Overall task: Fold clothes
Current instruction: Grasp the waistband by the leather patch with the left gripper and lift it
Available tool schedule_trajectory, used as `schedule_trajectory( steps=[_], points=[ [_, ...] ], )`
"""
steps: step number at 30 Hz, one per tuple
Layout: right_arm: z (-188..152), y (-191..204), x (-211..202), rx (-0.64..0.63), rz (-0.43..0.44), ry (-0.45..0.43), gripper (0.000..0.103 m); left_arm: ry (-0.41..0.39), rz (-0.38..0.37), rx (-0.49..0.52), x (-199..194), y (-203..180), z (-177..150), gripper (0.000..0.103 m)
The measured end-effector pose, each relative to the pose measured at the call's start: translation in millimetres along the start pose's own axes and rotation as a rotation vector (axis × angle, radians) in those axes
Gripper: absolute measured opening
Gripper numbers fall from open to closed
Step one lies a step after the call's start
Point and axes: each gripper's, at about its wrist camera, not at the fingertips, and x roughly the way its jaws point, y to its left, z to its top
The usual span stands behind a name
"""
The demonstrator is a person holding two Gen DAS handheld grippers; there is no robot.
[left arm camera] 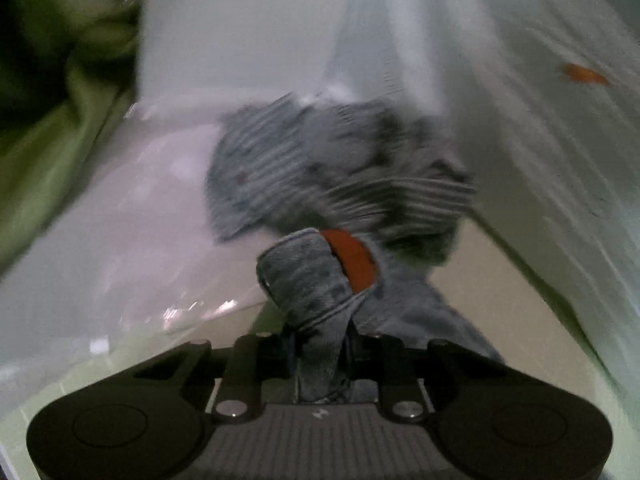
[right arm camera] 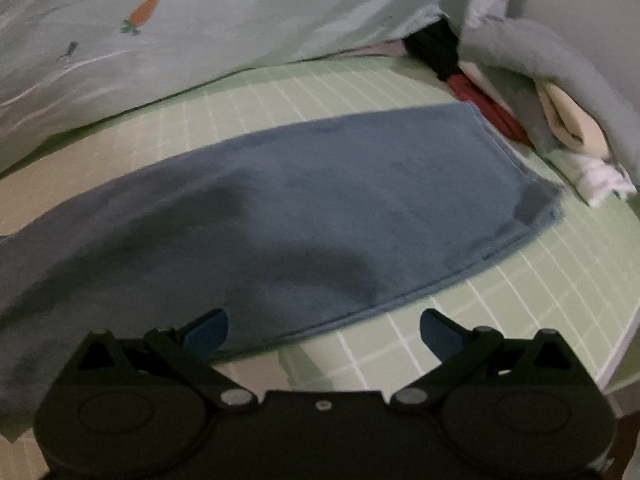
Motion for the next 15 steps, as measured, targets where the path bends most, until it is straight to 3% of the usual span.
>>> schedule_trajectory(
  steps=[10,15],
  points=[
    [19,-47,25,-0.001,0.038,-0.024,0.103,-0.141,-0.124,0.227,-60,-119,-38,0.021],
    [33,-90,39,0.006,0.043,-0.036,0.103,-0.113,-0.234,0.385,-85,-193,-94,0.021]
  ],
)
